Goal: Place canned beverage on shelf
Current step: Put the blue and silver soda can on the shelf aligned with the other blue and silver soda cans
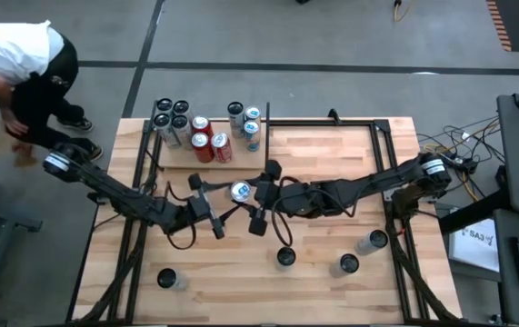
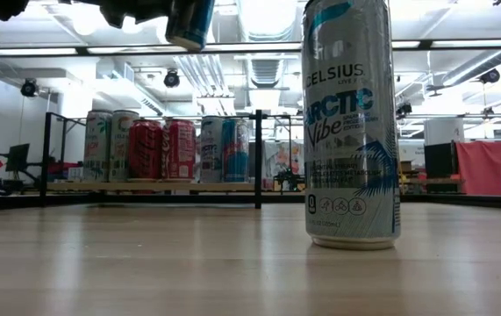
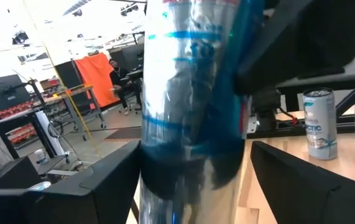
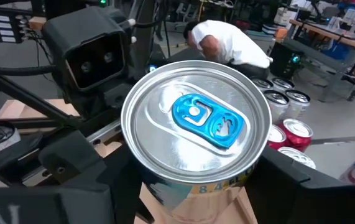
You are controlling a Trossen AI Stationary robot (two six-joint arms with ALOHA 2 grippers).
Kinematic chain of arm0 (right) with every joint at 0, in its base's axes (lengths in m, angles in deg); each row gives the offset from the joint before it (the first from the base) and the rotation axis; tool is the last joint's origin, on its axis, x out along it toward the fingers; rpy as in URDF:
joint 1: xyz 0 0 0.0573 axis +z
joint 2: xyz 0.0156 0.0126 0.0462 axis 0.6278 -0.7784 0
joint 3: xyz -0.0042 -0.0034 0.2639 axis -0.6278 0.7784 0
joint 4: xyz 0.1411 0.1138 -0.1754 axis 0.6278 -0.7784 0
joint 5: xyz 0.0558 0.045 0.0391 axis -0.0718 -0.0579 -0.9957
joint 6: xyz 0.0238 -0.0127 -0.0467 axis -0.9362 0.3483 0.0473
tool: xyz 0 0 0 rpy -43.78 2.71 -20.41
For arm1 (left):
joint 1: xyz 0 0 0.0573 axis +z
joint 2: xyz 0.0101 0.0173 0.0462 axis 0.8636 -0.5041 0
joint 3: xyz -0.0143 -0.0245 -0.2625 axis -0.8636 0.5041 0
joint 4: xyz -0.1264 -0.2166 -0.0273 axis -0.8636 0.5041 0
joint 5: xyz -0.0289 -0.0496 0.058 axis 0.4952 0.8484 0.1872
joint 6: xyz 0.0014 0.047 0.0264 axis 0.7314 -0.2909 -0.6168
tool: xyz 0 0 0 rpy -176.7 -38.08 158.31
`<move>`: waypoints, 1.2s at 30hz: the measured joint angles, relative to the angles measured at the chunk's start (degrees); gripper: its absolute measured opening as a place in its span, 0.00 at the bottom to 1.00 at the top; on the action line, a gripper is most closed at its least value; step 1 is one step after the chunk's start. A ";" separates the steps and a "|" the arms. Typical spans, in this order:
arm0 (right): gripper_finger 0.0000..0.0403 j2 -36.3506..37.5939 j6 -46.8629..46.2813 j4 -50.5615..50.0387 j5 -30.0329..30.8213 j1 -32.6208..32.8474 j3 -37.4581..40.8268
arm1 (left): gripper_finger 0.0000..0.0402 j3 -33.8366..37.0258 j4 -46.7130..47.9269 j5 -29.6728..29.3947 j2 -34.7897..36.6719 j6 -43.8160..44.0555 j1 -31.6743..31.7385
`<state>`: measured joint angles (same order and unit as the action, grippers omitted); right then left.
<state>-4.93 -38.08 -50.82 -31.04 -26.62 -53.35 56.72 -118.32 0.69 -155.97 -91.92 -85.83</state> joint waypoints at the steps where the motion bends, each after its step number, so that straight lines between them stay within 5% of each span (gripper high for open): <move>1: 0.53 0.21 -0.11 -0.89 -0.04 -0.24 -0.41 | 0.71 0.00 0.12 -0.04 0.22 -0.42 0.01; 9: 0.53 0.54 -0.64 -5.49 0.36 -1.64 -2.70 | 0.73 0.07 3.39 -0.66 3.17 -2.32 -0.09; 20: 0.53 3.10 -2.85 -12.37 0.57 -4.03 -3.65 | 0.90 0.20 17.43 -1.36 12.26 -0.88 -1.13; 36: 0.53 1.04 -11.96 -19.48 -0.10 -11.46 -3.43 | 0.91 0.63 35.58 -1.51 23.17 0.73 -3.28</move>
<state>-3.89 -50.04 -70.31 -31.14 -38.07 -56.78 57.36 -82.75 -0.81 -132.80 -91.19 -89.11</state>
